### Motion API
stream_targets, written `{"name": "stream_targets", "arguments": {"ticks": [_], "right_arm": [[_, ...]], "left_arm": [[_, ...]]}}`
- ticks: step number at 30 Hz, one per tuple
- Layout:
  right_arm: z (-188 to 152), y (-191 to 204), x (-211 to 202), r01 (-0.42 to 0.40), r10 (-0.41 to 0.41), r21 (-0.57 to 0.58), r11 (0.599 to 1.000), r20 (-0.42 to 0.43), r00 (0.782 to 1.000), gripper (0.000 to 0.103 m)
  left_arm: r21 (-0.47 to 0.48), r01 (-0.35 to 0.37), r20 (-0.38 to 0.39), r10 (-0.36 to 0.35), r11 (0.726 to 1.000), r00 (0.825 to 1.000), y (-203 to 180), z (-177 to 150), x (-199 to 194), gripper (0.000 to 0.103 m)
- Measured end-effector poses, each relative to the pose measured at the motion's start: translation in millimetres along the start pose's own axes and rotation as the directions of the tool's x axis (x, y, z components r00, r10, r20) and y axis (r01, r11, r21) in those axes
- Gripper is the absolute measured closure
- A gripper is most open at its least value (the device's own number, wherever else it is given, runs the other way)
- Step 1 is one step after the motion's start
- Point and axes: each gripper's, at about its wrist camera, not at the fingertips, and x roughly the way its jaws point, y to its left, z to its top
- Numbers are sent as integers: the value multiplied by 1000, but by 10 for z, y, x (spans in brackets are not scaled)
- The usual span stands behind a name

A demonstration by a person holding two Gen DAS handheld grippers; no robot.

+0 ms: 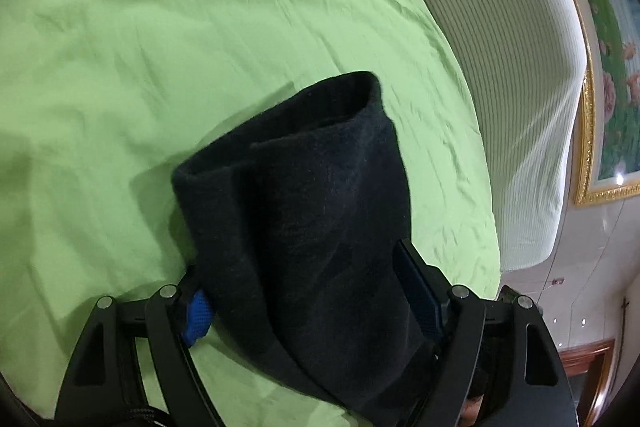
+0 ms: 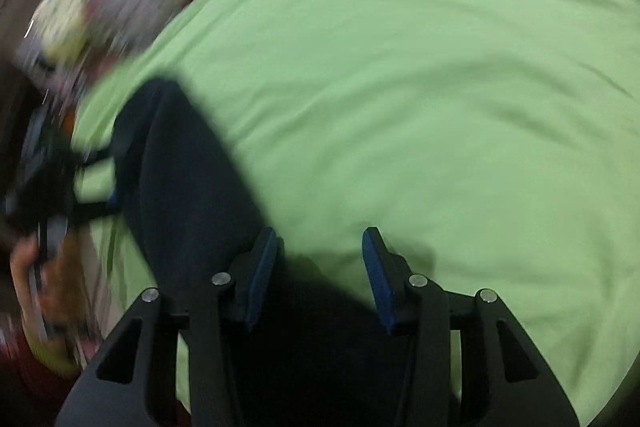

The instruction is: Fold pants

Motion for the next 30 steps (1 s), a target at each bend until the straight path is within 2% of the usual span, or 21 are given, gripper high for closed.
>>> {"name": "stream_targets", "arguments": {"ticks": [2,4,6,7,8,9,11,14,16,17,18,19,20,22,24,26,28,30], "right_arm": [[-1,141,13,32,-32,-105,994,-6,999,56],[50,142,53,31,-35,-120,992,-28,999,56],[127,150,87,8,-15,-128,992,-57,998,62],[137,170,79,-10,0,-141,990,-71,997,76],[107,198,81,-23,10,-153,988,-88,996,98],[55,234,64,3,-21,-182,983,-96,995,99],[-34,249,-44,48,-68,-205,977,-88,994,103],[-24,111,-337,147,-149,-147,978,-4,989,103],[57,-3,-516,175,-171,-76,982,58,984,103],[125,-81,-623,130,-127,-20,991,96,987,103],[154,-144,-671,39,-41,16,999,117,992,103],[188,-187,-662,-60,54,46,997,106,993,102],[203,-185,-623,-102,96,61,993,92,991,102],[198,-58,-521,-75,73,27,997,67,995,92],[201,71,-389,-63,63,-4,998,26,998,64],[203,130,-298,-91,91,-34,995,4,996,52],[199,168,-189,-135,133,-61,989,-35,991,51],[127,85,-152,-111,105,-75,991,-75,992,51]], "left_arm": [[11,23,13,-23,1000,1000,-6,12,37,24],[44,36,25,-37,998,999,-42,-2,52,29],[87,43,25,-46,995,999,-83,-3,109,50],[96,52,18,-54,994,998,-81,-1,134,68],[99,88,13,-90,991,996,-36,-14,125,82],[101,116,14,-118,988,993,10,-16,99,88],[140,172,25,-177,975,984,31,-71,-28,91],[235,229,59,-250,944,967,10,-228,-304,92],[281,252,74,-283,926,956,6,-335,-454,92],[297,263,80,-299,918,951,23,-386,-522,92],[315,279,86,-320,907,943,51,-439,-597,92],[329,289,87,-333,899,939,79,-495,-660,92],[345,291,88,-340,892,936,136,-539,-723,92],[356,289,83,-338,889,937,219,-607,-790,92],[347,287,67,-329,893,942,332,-659,-812,92],[363,253,62,-294,897,954,386,-730,-814,91],[372,233,57,-272,899,960,401,-792,-807,90],[353,226,54,-261,908,964,460,-818,-773,90]]}}
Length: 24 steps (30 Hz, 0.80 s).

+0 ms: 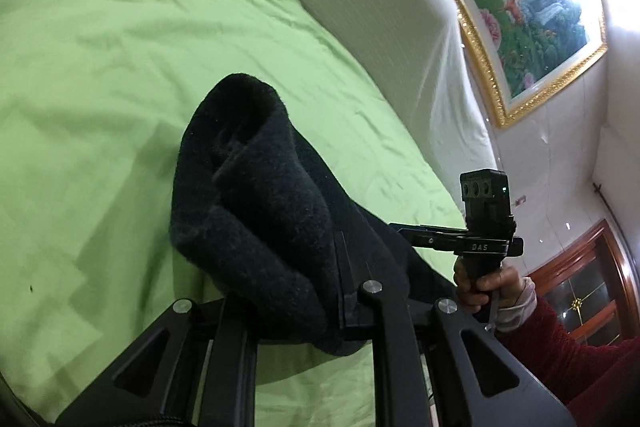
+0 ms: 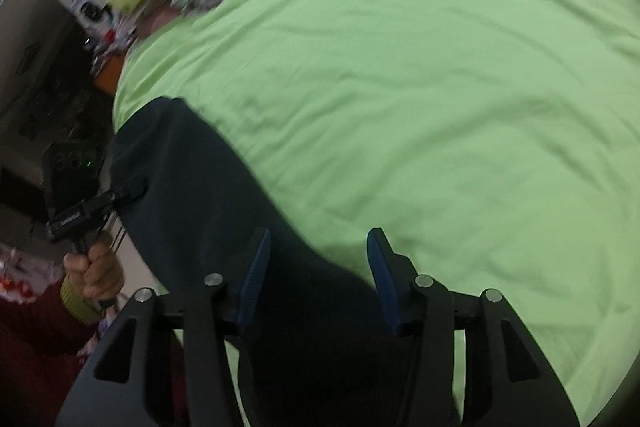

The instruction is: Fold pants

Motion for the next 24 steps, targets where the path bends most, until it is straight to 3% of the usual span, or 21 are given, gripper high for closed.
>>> {"name": "stream_targets", "arguments": {"ticks": [3,7,8,9,10,13,15,17,19,21,24], "right_arm": [[-39,-70,136,-11,8,-28,1000,-85,996,52],[-72,167,287,39,-67,-199,979,-139,988,53],[-64,223,303,55,-90,-231,971,-145,985,61],[-42,278,315,57,-95,-240,969,-150,984,81],[-33,344,310,55,-96,-250,967,-156,983,84],[-67,558,190,139,-189,-352,926,-113,975,87],[13,608,-30,202,-227,-361,911,-29,973,88],[211,547,-336,315,-297,-310,897,105,949,89],[343,493,-403,411,-371,-282,867,186,910,89],[455,393,-326,421,-381,-223,879,201,902,89],[507,314,202,521,-492,-214,826,175,853,87]], "left_arm": [[-28,-13,-8,13,1000,1000,99,-28,48,89],[-39,-34,-12,34,999,999,131,31,112,84],[-41,-39,-10,39,998,999,131,52,137,82],[-43,-45,-6,45,998,999,135,65,159,82],[-45,-52,-1,52,998,999,146,70,173,83],[-29,-28,33,29,999,999,103,156,169,86],[20,-24,55,23,1000,998,-9,227,138,89],[91,4,85,-12,996,996,-148,316,82,91],[144,19,86,-32,989,996,-227,404,110,91],[196,-39,101,19,980,995,-262,473,196,91],[181,-102,69,90,978,993,-94,551,427,91]]}}
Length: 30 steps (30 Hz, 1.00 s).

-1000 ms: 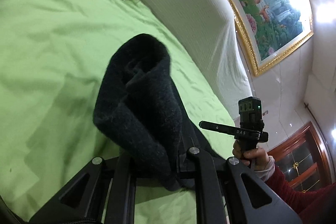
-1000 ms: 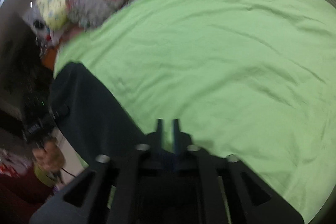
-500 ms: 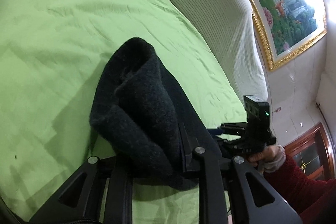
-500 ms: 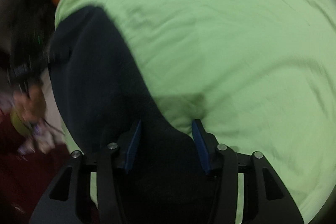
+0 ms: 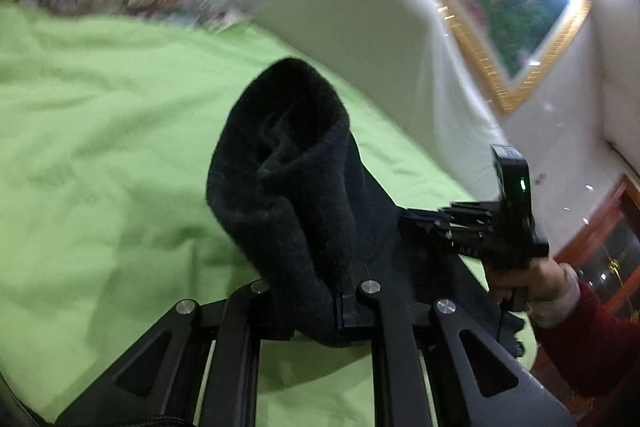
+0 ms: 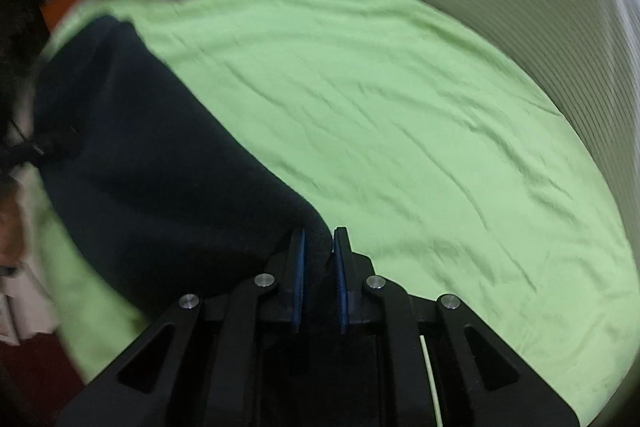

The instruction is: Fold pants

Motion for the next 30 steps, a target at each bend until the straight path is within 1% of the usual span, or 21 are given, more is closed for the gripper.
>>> {"name": "stream_targets", "arguments": {"ticks": [1,2,3,4,5,7,8,9,11,12,13,14,15,16,18,20,22,24,26,27,30], "right_arm": [[10,45,126,2,-2,31,1000,-10,1000,85],[-15,16,196,5,-4,60,998,-10,1000,79],[-27,-21,221,9,-10,102,995,9,1000,68],[-36,-82,195,-2,-3,149,989,30,1000,62],[-73,-203,114,-36,26,220,975,51,998,55],[-187,-409,-96,-108,74,325,940,117,990,55],[-278,-502,-238,-149,94,378,914,158,983,54],[-350,-566,-331,-182,116,410,894,182,976,54],[-609,-683,-572,-269,170,492,828,238,956,54],[-722,-667,-656,-292,179,513,807,259,949,54],[-859,-671,-742,-319,190,538,780,281,941,54],[-999,-649,-840,-337,200,559,758,292,935,54],[-1151,-606,-929,-361,213,573,736,310,927,54],[-1258,-564,-1000,-373,215,579,726,323,921,54],[-1543,-418,-1156,-380,210,595,708,336,918,54],[-1852,-308,-1236,-366,195,634,682,325,925,54],[-2111,-238,-1307,-341,177,667,662,303,936,53],[-2439,-233,-1408,-312,145,716,624,287,947,53],[-2801,-285,-1517,-292,114,771,567,278,954,53],[-3011,-301,-1569,-277,86,804,527,274,958,53],[-3417,-340,-1653,-230,8,869,438,252,968,53]], "left_arm": [[-5,-25,-18,25,1000,1000,57,-3,74,91],[0,-59,-38,59,998,998,110,-13,136,89],[-5,-90,-60,90,996,994,154,-17,175,87],[-19,-96,-73,95,995,993,184,-15,178,84],[-26,-98,-71,96,995,993,195,-10,138,77],[4,-177,-33,177,984,984,159,8,-31,67],[6,-194,-15,194,981,981,155,19,-129,64],[-3,-191,2,191,982,982,169,29,-224,62],[-19,-204,28,204,979,979,178,59,-390,58],[-19,-205,37,205,979,978,162,72,-466,56],[-20,-208,42,209,978,977,140,82,-520,50],[-24,-208,48,209,978,977,111,91,-569,47],[-27,-198,57,199,980,978,70,102,-604,46],[-29,-183,60,184,983,981,25,107,-629,45],[-36,-162,59,164,986,985,-83,127,-644,41],[-30,-129,46,130,991,990,-224,125,-599,37],[-4,-94,15,94,996,995,-400,118,-487,37],[37,-42,-36,44,998,998,-605,83,-304,36],[101,9,-109,2,995,994,-902,34,-52,34],[130,33,-142,-15,991,990,-1027,8,59,34],[208,151,-266,-92,966,960,-1500,-124,421,34]]}}
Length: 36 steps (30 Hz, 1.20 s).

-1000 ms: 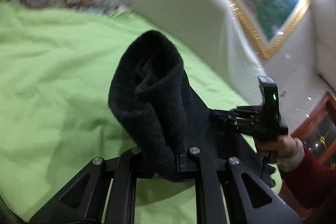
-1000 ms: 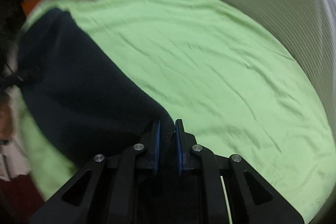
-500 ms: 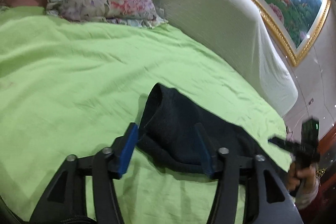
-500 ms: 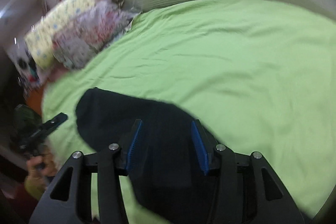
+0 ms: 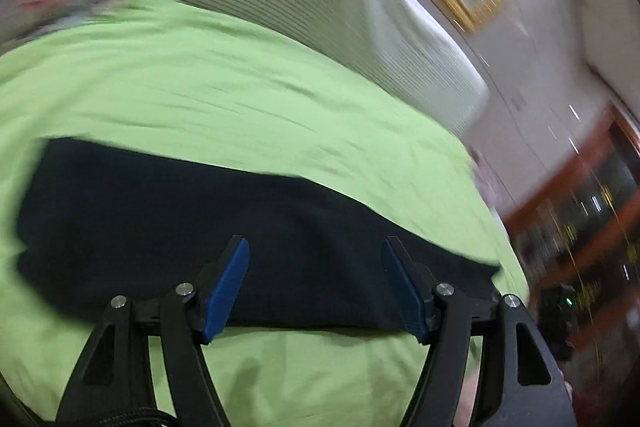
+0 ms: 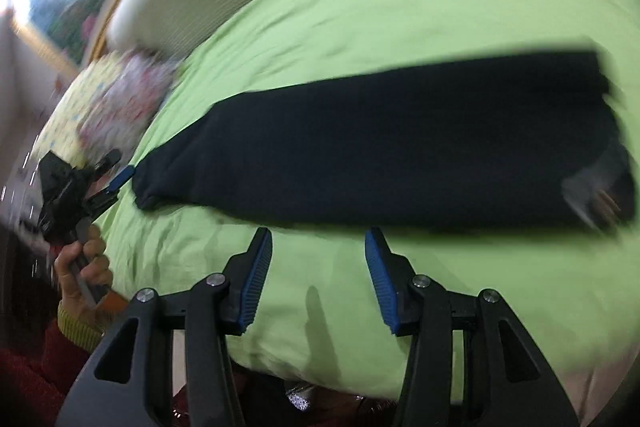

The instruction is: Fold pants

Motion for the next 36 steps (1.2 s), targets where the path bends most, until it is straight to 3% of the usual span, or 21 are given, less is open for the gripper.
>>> {"name": "stream_targets", "arguments": {"ticks": [4,7,8,10,11,13,14,17,18,20,22,23,24,27,28,30,33,36], "right_arm": [[-107,-441,-212,31,-44,159,987,79,996,53],[-137,-619,-317,19,-47,211,977,130,990,53],[-131,-668,-352,17,-54,228,974,156,986,53],[-119,-750,-395,8,-62,264,965,195,979,53],[-109,-818,-416,0,-67,295,956,218,974,52],[-105,-903,-418,-32,-58,336,941,252,966,52],[-89,-957,-402,-49,-50,363,931,259,965,52],[-56,-994,-344,-94,-26,396,914,288,957,52],[-47,-1000,-327,-98,-24,396,913,292,956,52],[-12,-985,-280,-94,-28,386,918,300,954,52],[20,-981,-254,-77,-47,373,925,313,949,60],[42,-1006,-234,-60,-60,368,928,306,950,79],[51,-1021,-224,-55,-63,370,927,299,952,89],[49,-1200,-314,-74,-53,368,927,324,945,91],[72,-1264,-373,-72,-60,363,929,341,938,92],[129,-1407,-472,-77,-70,374,924,364,929,92],[253,-1549,-578,-50,-111,376,925,394,912,92],[313,-1666,-612,-85,-84,381,921,408,909,92]], "left_arm": [[140,131,-174,-105,982,979,-649,43,590,31],[241,209,-292,-134,948,947,-1148,26,989,31],[273,253,-339,-154,928,928,-1340,18,1134,31],[314,292,-382,-162,903,910,-1586,4,1330,30],[333,329,-424,-172,884,889,-1742,-3,1473,29],[354,351,-469,-160,867,869,-1928,6,1691,29],[358,376,-503,-162,855,849,-2015,2,1809,29],[384,420,-565,-150,822,811,-2213,8,2087,29],[390,449,-598,-149,804,787,-2293,3,2195,29],[406,469,-637,-125,784,761,-2396,-1,2368,29],[395,499,-684,-115,771,720,-2485,-40,2563,29],[393,510,-701,-110,765,705,-2521,-49,2644,29],[389,527,-719,-108,756,686,-2575,-62,2733,29],[372,562,-770,-93,739,632,-2760,-103,3013,29],[374,566,-780,-81,734,620,-2817,-121,3110,30],[392,566,-788,-53,725,614,-2948,-156,3324,31],[363,598,-830,-43,715,556,-3127,-233,3602,33],[356,629,-847,-44,691,529,-3303,-277,3765,38]]}}
